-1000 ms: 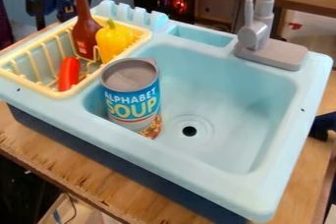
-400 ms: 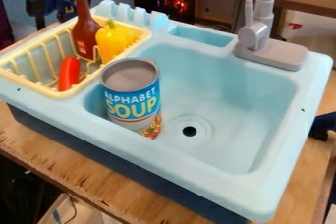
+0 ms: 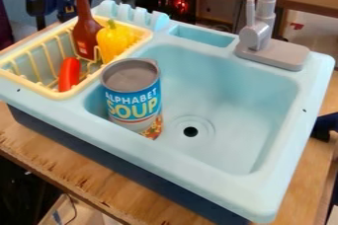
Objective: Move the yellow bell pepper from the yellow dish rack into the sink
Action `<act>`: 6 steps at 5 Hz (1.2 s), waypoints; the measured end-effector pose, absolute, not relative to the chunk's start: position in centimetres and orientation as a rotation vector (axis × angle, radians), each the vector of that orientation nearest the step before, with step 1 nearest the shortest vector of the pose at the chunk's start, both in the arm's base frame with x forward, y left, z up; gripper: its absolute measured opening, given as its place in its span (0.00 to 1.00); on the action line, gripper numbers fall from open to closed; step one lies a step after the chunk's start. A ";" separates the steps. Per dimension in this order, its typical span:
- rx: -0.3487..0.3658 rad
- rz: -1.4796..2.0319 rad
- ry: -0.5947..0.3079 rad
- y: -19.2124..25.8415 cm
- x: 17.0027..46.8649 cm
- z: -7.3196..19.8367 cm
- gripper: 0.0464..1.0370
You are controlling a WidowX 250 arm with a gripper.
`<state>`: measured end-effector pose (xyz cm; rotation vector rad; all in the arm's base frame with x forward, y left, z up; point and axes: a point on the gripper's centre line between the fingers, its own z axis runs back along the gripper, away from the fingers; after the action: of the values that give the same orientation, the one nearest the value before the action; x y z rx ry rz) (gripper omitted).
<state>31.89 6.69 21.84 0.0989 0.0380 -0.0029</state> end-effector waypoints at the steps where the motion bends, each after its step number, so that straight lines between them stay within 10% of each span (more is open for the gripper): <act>1: 0.105 -0.022 0.065 7.0 32.0 21.0 0.96; 6: 0.076 0.026 0.145 8.5 32.6 17.2 0.96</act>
<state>32.63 8.51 17.24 0.0763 0.1447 0.0257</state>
